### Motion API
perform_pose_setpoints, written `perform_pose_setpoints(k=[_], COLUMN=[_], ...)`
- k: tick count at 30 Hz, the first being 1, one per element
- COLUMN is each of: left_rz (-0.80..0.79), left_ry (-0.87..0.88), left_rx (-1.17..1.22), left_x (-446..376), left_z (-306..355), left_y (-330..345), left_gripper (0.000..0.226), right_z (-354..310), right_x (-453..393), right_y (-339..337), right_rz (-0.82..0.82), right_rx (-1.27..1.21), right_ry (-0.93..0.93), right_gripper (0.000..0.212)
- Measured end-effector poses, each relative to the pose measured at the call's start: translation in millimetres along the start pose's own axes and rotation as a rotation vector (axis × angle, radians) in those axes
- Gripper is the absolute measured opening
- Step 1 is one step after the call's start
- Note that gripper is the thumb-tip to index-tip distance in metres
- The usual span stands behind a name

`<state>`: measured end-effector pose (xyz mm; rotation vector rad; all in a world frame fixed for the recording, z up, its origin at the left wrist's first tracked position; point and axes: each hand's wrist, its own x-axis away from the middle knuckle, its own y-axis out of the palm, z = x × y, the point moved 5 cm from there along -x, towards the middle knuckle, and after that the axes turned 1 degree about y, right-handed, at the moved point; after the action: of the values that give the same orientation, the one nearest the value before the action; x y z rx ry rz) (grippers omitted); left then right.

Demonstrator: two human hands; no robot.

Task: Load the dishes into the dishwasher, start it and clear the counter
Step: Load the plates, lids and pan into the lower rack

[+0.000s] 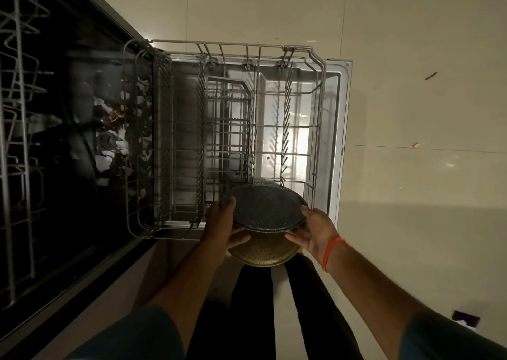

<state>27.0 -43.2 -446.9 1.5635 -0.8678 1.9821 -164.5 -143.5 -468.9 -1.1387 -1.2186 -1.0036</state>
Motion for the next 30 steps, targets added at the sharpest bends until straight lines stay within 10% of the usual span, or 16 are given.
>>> perform_pose_setpoints(k=[14,30], left_rz=[0.029,0.102], left_ry=[0.042,0.163], left_rx=[0.045,-0.032], left_x=[10,12], left_z=[-25,-79], left_y=[-27,-62], left_gripper=[0.016,0.048], right_z=[23,77], right_x=[8,28], right_y=[-20,-25], right_rz=[-0.006,0.028], right_rx=[-0.019,0.073], right_ry=[-0.053,-0.140], right_gripper=[0.049,0.036])
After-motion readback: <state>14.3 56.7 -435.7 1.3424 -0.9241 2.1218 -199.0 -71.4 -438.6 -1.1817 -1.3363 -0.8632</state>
